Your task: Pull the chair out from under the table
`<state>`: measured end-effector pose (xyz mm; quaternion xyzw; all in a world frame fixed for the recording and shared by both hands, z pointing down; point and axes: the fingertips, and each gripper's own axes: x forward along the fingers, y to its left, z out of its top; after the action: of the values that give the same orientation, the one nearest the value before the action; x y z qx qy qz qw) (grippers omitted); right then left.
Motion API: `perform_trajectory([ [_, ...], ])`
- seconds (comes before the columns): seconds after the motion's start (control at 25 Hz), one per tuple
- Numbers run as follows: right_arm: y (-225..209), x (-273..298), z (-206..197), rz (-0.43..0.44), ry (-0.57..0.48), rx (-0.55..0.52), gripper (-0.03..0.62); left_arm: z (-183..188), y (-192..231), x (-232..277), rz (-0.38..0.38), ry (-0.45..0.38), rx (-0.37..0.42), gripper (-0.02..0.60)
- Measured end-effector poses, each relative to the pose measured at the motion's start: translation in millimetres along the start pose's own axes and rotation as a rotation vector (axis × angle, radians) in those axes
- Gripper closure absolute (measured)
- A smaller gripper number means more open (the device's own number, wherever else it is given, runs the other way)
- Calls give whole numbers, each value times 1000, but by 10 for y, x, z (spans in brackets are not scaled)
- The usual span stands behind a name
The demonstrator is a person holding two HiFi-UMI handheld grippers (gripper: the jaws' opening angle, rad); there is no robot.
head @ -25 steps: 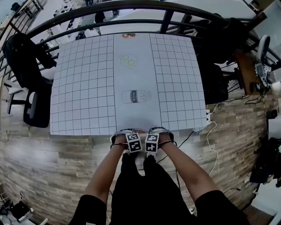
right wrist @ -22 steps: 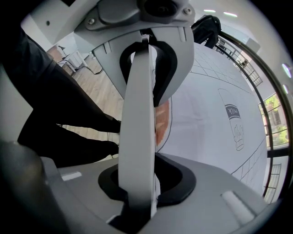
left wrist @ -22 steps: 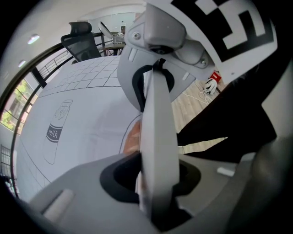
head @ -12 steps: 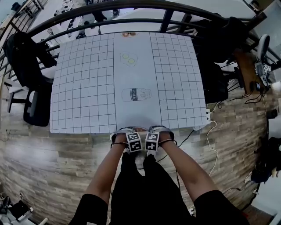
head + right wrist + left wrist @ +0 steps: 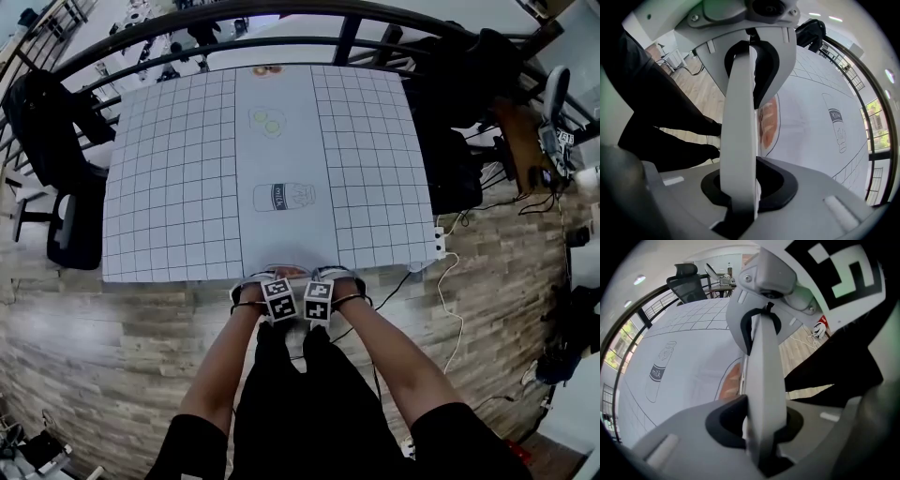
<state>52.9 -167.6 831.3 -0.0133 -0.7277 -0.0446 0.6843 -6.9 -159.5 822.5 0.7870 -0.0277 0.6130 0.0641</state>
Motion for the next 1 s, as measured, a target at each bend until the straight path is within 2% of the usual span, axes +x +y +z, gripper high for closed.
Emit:
perform_trajectory([
  [0.28,117,-6,6,6,7,-12,525,-9,-125,1,-8,-10,-14,495],
  [0.64,300,-23,35,25,4,15,525,-40,-280,-13,-31,-10,13,494],
  [1.0,429,-33,32,34,1,8,525,-45,-423,-19,-31,-12,-10,494],
])
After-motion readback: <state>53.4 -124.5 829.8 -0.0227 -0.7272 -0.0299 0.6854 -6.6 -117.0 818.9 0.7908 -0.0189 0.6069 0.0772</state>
